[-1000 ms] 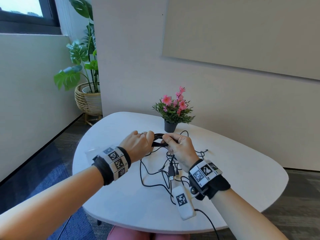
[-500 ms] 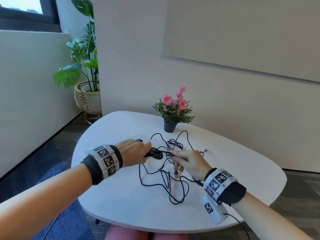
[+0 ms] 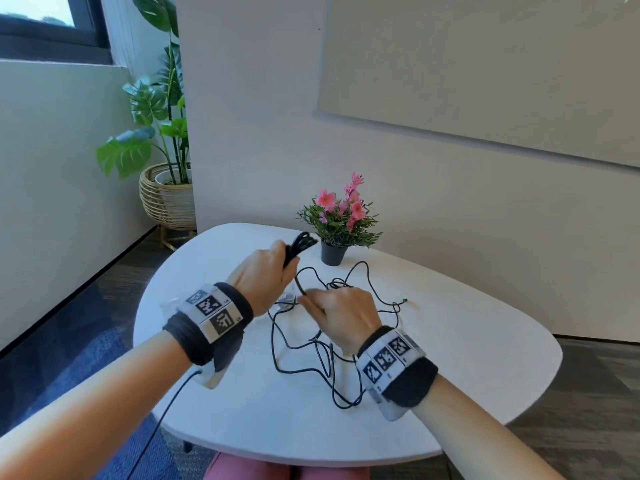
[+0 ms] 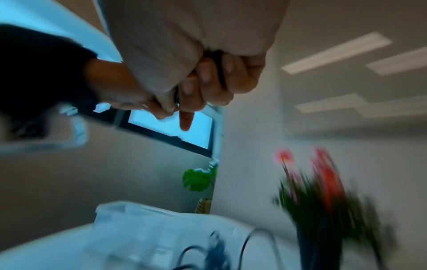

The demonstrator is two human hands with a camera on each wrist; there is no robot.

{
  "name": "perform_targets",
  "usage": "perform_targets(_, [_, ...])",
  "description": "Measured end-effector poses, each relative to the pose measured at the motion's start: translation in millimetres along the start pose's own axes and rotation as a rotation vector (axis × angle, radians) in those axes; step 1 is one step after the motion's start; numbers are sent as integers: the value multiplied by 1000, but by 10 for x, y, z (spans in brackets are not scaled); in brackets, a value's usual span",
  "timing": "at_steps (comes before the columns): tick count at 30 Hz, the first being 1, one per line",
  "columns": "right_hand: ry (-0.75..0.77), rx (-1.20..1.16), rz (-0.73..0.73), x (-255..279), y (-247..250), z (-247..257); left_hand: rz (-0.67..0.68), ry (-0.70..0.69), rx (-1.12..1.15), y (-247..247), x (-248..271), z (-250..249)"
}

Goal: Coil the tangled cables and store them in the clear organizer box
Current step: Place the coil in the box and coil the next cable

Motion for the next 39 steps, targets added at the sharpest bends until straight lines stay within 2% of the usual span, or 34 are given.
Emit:
perform_targets(3, [159, 94, 26, 27, 196, 144, 109, -7, -222, -84, 27, 130])
perform_targets(7, [194, 80, 54, -20, 563, 64, 240, -141, -301, -7, 92, 190])
perform_targets(9, [272, 103, 79, -46, 665, 55, 278, -181, -394, -6, 135, 154])
perform_targets(13, [454, 133, 133, -104, 608, 355, 383, -287, -565, -142, 244, -124])
perform_targets(15, [466, 71, 181, -129, 573, 444, 460, -275, -516, -212, 293, -210])
perform_targets(17, [402, -37, 176, -171, 631, 411, 496, -195, -278, -175, 292, -230])
perform_targets(19, [340, -157, 123, -198, 744, 344, 437, -139, 94, -132, 268, -189])
perform_targets(21, [335, -147, 1, -196, 858, 316, 355, -97, 332, -49, 225, -151])
perform_targets(23, [365, -17, -72, -192, 915, 378, 336, -96, 373, 9, 195, -163])
perform_targets(27, [470, 119, -29, -191, 888, 482, 431, -89, 45, -93, 204, -211])
perform_targets(30, [372, -70, 86, -283, 886, 287, 482, -284, -46, -213, 297, -273])
perform_targets(32, [294, -352, 126, -310, 859, 93, 459, -392, -101, -231, 327, -280])
perform_targets(35, [123, -766, 111, -268, 756, -205, 383, -500, 28, -163, 395, -363])
perform_targets(37, [34, -958, 73, -195, 636, -346, 296, -473, 170, -98, 416, -413])
perform_targets(39, [-16, -1024, -3, -131, 546, -416, 202, -344, 324, -70, 370, -367])
Point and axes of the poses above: each hand's wrist, its own x-axis away from the middle knuckle, its own y-axis out of the back of the hand, z = x × y, the point moved 4 cm from there along -x, towards the middle knuckle, and after that the axes turned 2 degrees about z, right-handed, at the moved point
